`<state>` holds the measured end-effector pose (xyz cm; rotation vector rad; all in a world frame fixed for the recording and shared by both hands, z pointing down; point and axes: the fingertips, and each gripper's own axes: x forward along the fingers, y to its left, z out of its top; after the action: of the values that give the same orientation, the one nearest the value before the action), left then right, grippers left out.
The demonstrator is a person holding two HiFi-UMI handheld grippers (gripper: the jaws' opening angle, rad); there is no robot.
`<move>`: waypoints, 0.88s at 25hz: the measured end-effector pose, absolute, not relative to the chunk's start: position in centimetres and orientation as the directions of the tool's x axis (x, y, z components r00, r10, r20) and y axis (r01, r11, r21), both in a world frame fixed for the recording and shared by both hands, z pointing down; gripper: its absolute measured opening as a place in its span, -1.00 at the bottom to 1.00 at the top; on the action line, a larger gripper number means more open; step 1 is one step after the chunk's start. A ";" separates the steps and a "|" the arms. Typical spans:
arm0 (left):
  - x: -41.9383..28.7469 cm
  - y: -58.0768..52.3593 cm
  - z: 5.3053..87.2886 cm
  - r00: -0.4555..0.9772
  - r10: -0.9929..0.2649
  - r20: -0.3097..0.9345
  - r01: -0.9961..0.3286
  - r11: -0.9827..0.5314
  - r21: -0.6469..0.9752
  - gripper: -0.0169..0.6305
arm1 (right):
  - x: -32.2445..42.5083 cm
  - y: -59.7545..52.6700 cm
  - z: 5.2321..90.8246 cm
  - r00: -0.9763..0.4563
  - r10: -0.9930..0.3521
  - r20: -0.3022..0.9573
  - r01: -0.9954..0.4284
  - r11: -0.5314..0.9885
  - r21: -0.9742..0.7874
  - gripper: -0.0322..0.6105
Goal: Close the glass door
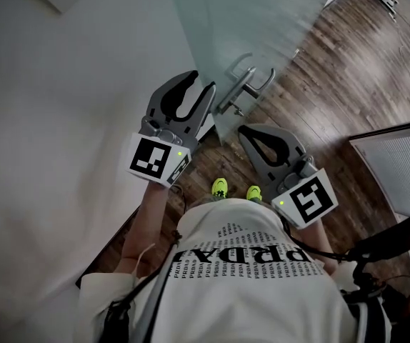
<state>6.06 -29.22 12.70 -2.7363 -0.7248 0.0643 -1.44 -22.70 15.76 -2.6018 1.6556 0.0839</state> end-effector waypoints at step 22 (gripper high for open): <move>5.8 -29.4 13.6 0.829 0.554 0.078 0.553 -0.788 -0.271 -0.80 | -0.9 -21.6 18.3 0.571 -0.821 0.022 -0.821 -0.571 -0.023 -0.91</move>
<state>5.83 -29.35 13.63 -2.7285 -0.8440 0.0073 -0.94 -21.57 18.29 -2.7746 1.4497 -0.0474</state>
